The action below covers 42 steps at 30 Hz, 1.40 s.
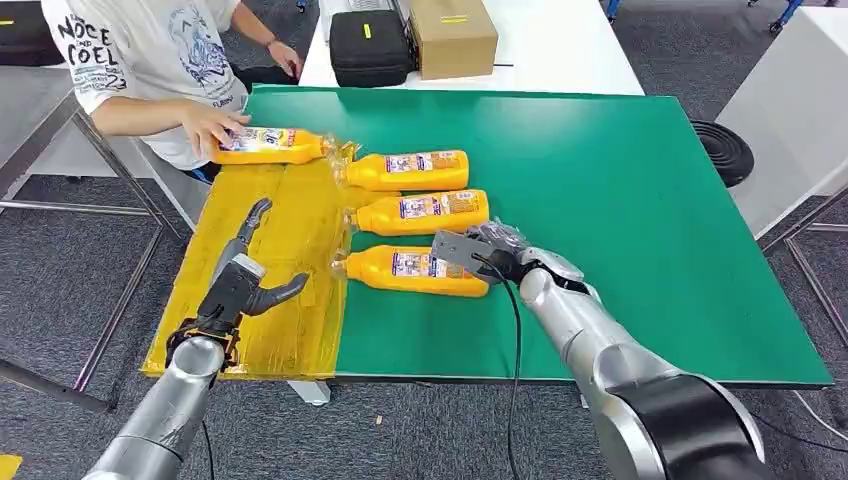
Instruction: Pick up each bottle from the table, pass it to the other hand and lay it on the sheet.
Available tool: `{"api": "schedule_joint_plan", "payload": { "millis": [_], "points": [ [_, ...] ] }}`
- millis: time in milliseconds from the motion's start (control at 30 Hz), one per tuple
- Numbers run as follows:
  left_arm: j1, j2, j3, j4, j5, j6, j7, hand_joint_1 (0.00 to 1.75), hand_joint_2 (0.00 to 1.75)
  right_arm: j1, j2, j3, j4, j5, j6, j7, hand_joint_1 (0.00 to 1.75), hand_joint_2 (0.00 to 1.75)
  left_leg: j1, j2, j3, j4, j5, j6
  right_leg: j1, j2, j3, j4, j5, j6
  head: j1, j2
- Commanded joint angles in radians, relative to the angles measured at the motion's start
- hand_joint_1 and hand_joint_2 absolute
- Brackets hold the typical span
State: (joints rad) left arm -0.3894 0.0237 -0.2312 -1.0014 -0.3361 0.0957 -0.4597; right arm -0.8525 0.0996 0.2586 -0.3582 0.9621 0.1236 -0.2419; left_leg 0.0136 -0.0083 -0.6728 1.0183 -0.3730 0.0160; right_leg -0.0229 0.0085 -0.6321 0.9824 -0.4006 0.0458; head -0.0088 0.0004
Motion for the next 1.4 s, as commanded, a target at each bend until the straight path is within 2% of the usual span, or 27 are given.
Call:
{"api": "schedule_joint_plan", "payload": {
  "millis": [33, 133, 633, 1067, 1400],
  "points": [
    [-0.046, -0.019, -0.001, 0.084, 0.003, -0.007, 0.01, 0.0, 1.75, -0.02, -0.014, 0.003, 0.063, -0.002, 0.014, 0.009, 0.21, 1.75, 0.001, -0.002, 0.006, 0.0, -0.002, 0.0, 0.001, -0.003, 0.007, -0.001, -0.003, -0.003, 0.0, 0.0],
    [-0.046, -0.019, -0.001, 0.087, 0.003, -0.007, 0.011, 0.0, 1.75, -0.023, -0.013, 0.003, 0.061, -0.001, 0.012, 0.009, 0.0, 1.75, 0.0, -0.001, 0.006, 0.0, -0.002, 0.0, 0.001, -0.003, 0.007, 0.0, -0.003, -0.003, 0.0, 0.0],
    [-0.035, -0.026, -0.002, 0.062, 0.0, -0.007, 0.028, 0.0, 1.75, -0.013, -0.02, -0.005, 0.043, -0.01, -0.028, 0.012, 0.0, 1.75, 0.0, -0.001, 0.004, 0.0, -0.002, 0.0, 0.001, -0.003, 0.005, 0.0, -0.002, -0.002, 0.0, 0.0],
    [-0.023, -0.022, 0.001, 0.036, 0.003, -0.012, 0.03, 0.0, 1.75, -0.016, -0.01, 0.004, 0.055, -0.011, -0.003, 0.014, 0.0, 1.75, 0.0, 0.0, 0.004, 0.0, -0.002, 0.0, 0.001, -0.002, 0.004, 0.0, -0.002, -0.002, 0.0, 0.0],
    [-0.058, -0.027, 0.006, 0.119, 0.027, -0.026, 0.029, 0.0, 1.75, -0.021, 0.022, 0.041, 0.088, 0.014, 0.05, 0.057, 0.0, 1.75, 0.0, 0.0, 0.006, 0.0, -0.003, 0.0, 0.001, -0.001, 0.006, 0.0, -0.003, -0.003, 0.0, 0.0]
  ]
}}
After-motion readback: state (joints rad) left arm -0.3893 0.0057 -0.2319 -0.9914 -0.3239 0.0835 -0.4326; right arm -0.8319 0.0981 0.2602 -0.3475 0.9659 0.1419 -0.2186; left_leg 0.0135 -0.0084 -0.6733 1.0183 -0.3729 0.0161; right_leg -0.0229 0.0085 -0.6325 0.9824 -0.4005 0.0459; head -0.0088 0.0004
